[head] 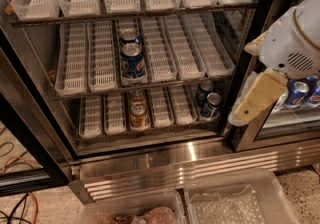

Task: Pick pepsi can from middle shelf of fridge

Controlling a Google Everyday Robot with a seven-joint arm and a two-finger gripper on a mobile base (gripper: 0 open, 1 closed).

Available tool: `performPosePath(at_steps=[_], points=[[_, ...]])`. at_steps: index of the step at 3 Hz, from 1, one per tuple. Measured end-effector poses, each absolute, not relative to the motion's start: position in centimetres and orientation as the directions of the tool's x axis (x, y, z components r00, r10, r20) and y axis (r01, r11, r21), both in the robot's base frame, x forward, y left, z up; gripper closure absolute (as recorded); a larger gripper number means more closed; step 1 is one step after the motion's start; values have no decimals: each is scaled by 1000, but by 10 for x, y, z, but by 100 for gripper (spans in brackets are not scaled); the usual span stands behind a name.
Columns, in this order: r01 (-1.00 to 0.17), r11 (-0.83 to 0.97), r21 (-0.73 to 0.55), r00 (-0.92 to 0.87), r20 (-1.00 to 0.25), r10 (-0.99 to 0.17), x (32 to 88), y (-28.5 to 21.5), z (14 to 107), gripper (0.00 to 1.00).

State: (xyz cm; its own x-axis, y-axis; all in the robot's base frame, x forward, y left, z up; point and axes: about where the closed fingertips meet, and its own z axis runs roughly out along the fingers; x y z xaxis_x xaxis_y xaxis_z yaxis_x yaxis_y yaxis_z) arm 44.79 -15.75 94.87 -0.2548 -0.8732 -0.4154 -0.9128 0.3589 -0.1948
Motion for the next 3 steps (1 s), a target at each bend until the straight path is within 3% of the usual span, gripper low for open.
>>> performPosePath(at_steps=[1, 3], points=[[-937, 294, -190, -168, -493, -854, 447, -101, 944, 0], [-908, 375, -189, -215, -558, -801, 449, -109, 953, 0]])
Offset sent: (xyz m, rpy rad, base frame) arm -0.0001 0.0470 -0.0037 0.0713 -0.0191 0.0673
